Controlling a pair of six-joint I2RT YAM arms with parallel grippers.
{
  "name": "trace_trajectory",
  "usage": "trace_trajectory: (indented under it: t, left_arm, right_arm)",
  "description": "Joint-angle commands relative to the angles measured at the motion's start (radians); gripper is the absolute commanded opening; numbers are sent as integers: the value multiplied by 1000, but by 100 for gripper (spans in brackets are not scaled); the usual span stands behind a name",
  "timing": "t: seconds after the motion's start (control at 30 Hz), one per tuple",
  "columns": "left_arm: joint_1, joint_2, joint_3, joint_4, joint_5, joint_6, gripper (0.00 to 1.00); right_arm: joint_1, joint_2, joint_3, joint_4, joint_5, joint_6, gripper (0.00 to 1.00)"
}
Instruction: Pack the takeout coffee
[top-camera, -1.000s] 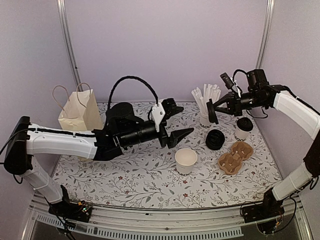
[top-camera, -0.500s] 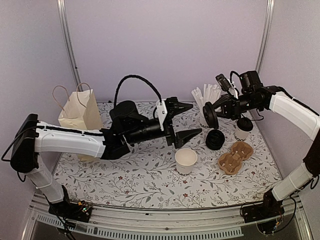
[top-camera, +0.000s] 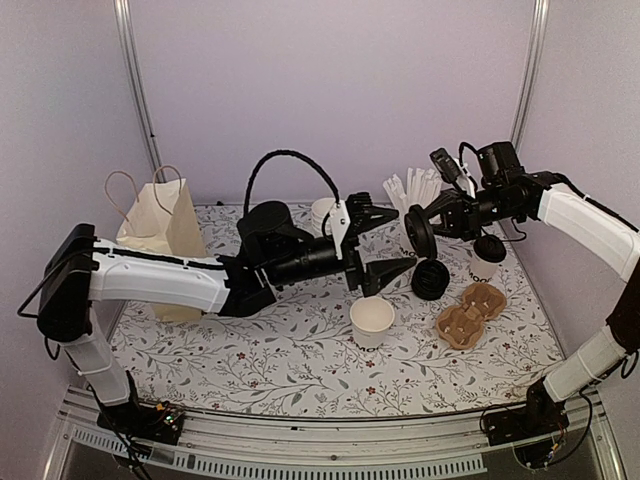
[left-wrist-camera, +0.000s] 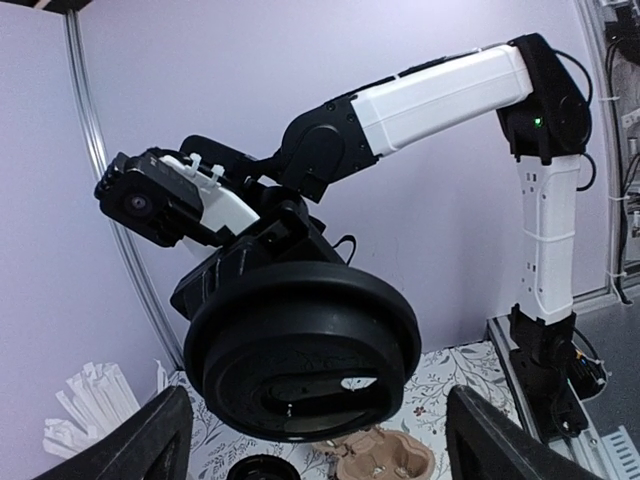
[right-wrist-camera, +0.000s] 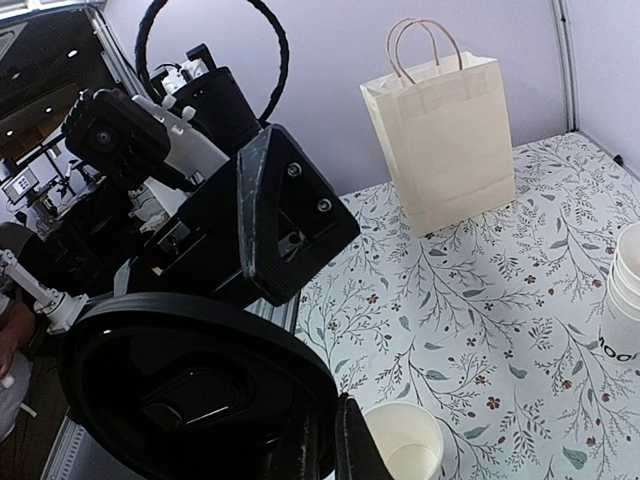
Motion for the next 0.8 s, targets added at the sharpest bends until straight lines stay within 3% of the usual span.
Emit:
trace_trajectory:
  t: [0.0,0.77]
  left_arm:
    - [3,35,34,37,19,-22,90]
    - [1,114,80,114,16,-92,83]
  right_arm:
    - [9,-5,-2,3,-23,-9,3]
    - [10,-20,-33,49,-32,31,4]
